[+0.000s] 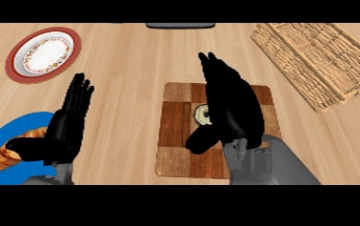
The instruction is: Pick the cupcake from the cutting board and place it in the basket
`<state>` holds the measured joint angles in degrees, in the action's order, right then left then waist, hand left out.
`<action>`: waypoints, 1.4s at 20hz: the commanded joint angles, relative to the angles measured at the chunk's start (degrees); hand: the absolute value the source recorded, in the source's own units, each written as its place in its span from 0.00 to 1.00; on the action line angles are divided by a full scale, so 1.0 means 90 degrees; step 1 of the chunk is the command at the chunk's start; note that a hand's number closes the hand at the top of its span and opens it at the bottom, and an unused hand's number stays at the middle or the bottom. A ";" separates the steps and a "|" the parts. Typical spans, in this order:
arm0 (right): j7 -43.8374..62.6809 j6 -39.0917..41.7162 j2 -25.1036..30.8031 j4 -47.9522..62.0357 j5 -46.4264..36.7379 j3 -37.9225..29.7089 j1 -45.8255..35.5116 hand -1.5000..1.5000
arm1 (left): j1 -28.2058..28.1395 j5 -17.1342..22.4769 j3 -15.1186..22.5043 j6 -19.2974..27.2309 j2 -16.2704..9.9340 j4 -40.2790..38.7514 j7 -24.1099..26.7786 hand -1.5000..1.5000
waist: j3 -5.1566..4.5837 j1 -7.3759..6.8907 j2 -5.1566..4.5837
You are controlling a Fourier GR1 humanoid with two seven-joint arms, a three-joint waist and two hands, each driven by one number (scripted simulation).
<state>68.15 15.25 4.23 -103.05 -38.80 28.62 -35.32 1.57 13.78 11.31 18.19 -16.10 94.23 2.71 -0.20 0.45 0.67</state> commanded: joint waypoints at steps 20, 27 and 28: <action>0.0340 0.0194 -0.0464 0.0685 -0.0973 0.0159 0.0921 0.00 | 0.0019 -0.0239 -0.0170 -0.0287 0.0323 -0.0454 0.0343 0.50 | 0.0018 -0.0056 -0.0076; 0.0229 -0.0275 -0.0466 0.1312 -0.1289 0.0181 0.0674 0.00 | 0.0017 -0.0366 -0.0163 -0.0253 0.0342 -0.0035 -0.0004 0.50 | 0.0020 -0.0088 -0.0077; 0.0524 0.0089 -0.0466 0.0772 -0.1271 0.0359 0.0919 0.00 | 0.0038 -0.0283 -0.0386 -0.0337 0.0192 -0.0073 -0.0054 0.50 | 0.0019 -0.0061 -0.0067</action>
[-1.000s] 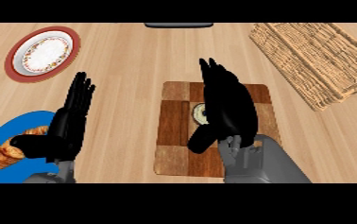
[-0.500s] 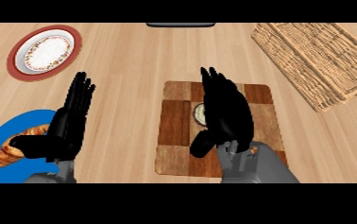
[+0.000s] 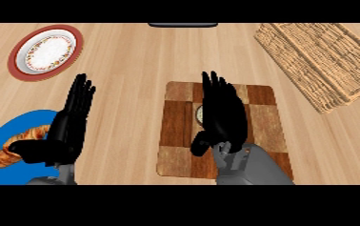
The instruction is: Pick the cupcake from the cutting board and place it in the basket
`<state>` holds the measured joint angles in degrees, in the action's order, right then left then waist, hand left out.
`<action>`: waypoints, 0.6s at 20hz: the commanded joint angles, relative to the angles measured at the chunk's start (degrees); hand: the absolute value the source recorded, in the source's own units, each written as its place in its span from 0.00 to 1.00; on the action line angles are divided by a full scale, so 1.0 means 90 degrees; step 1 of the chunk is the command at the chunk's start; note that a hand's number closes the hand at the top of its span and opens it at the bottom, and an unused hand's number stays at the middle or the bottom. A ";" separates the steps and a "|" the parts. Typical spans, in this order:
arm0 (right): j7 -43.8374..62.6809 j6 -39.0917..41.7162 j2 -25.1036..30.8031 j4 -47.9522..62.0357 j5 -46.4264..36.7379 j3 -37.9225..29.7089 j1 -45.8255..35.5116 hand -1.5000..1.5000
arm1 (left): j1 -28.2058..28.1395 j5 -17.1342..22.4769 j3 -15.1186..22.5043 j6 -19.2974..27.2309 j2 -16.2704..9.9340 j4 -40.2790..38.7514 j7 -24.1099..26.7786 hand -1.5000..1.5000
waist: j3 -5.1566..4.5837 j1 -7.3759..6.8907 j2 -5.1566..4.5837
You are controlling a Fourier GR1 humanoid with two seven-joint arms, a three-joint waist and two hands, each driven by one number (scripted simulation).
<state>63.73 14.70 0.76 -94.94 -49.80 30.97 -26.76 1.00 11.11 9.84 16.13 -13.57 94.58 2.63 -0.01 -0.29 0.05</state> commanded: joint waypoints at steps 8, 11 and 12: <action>0.0793 -0.0448 -0.0081 0.1051 0.0261 -0.0121 -0.0711 0.00 | -0.0084 -0.0393 0.0178 0.0138 0.0360 0.0130 -0.0115 0.50 | 0.0000 -0.0059 -0.0014; 0.0593 -0.0510 -0.0081 0.0654 -0.0130 0.0201 0.0238 0.00 | -0.0393 0.0005 -0.0235 -0.0434 0.0061 0.0125 0.0197 0.50 | -0.0001 -0.0006 0.0002; 0.0260 -0.0757 -0.0081 0.1085 -0.0195 0.0199 0.0431 0.00 | 0.0250 -0.0201 -0.0259 -0.0089 0.0151 -0.0047 -0.0271 0.50 | 0.0002 0.0019 -0.0010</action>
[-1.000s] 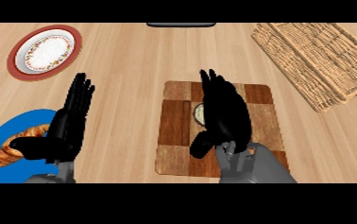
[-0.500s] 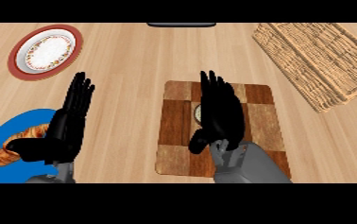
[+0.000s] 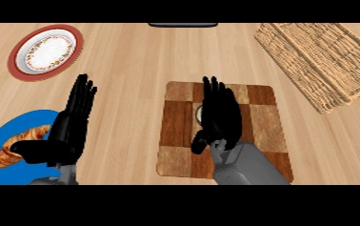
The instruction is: Pick the cupcake from the cutting board and place it in the basket
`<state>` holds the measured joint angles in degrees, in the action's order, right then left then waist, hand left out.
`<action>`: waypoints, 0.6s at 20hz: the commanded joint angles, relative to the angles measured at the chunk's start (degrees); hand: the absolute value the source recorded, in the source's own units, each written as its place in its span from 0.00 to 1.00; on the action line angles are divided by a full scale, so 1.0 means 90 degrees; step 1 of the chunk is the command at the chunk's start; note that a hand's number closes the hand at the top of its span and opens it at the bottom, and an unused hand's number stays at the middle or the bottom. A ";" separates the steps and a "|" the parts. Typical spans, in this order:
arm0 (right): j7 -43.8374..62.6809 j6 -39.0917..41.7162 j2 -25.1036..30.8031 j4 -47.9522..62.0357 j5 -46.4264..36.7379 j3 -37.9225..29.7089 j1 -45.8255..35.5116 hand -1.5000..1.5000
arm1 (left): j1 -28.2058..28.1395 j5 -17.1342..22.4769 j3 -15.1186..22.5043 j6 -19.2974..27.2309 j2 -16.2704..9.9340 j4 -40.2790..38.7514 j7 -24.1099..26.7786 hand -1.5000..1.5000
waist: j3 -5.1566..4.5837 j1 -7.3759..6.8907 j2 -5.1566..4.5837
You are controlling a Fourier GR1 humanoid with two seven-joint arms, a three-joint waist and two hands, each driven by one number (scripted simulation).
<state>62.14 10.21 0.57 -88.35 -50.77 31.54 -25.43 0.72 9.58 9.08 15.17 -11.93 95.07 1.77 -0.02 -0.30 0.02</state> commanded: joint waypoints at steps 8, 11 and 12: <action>0.0371 0.0135 -0.0060 0.0370 0.0194 -0.0334 -0.0004 0.00 | 0.0264 -0.0150 -0.0212 -0.0096 0.0156 -0.0036 -0.0219 0.50 | 0.0002 0.0021 0.0001; 0.0142 -0.0553 -0.0060 0.1169 0.0269 -0.0029 -0.0213 0.00 | 0.0328 -0.0108 -0.0358 -0.0299 0.0244 -0.0444 0.0082 0.50 | 0.0001 -0.0002 -0.0009; -0.0007 0.0000 -0.0059 0.0144 -0.0065 -0.0048 0.0658 0.00 | 0.0071 -0.0108 -0.0384 -0.0360 0.0173 -0.0138 -0.0006 0.50 | 0.0001 0.0038 0.0006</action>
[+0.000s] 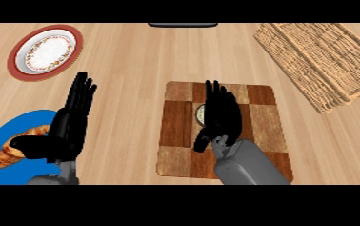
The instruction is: Pick the cupcake from the cutting board and place it in the basket
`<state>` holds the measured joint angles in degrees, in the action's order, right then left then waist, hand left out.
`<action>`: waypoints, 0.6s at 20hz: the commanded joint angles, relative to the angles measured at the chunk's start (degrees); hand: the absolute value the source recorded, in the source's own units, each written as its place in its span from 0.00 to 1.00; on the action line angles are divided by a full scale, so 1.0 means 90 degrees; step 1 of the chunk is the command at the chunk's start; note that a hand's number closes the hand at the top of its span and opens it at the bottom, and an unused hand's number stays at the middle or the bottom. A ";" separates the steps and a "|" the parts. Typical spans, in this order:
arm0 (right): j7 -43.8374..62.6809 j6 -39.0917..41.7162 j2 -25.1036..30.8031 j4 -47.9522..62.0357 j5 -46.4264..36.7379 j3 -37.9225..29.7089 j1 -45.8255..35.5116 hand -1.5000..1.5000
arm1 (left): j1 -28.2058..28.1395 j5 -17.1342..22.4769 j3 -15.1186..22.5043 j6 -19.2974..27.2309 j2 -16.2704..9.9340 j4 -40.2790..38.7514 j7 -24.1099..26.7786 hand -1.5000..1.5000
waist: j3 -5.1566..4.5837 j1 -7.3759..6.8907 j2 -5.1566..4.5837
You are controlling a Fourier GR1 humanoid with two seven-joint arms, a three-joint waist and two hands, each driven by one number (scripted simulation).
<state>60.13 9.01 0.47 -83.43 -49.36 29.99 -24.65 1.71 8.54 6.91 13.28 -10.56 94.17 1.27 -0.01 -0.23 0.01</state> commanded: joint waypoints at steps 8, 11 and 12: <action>0.0514 -0.0759 -0.0050 0.0730 0.0241 0.0353 -0.0238 0.00 | 0.0011 -0.0137 -0.0179 -0.0230 0.0259 -0.0141 0.0040 0.50 | 0.0000 -0.0025 -0.0005; 0.0120 -0.0605 -0.0050 0.0325 -0.0191 0.0082 0.0353 0.00 | 0.0237 -0.0061 -0.0468 -0.0369 0.0068 -0.0012 -0.0266 0.50 | 0.0000 0.0018 0.0002; 0.0423 -0.0658 -0.0050 0.0649 0.0173 0.0209 -0.0220 0.00 | -0.0077 -0.0092 -0.0417 -0.0503 0.0092 -0.0018 0.0015 0.50 | 0.0000 -0.0016 -0.0001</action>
<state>59.27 5.35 0.30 -79.13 -49.00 30.61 -24.59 2.49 7.26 4.49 11.10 -9.34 94.69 -0.37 0.00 -0.26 0.00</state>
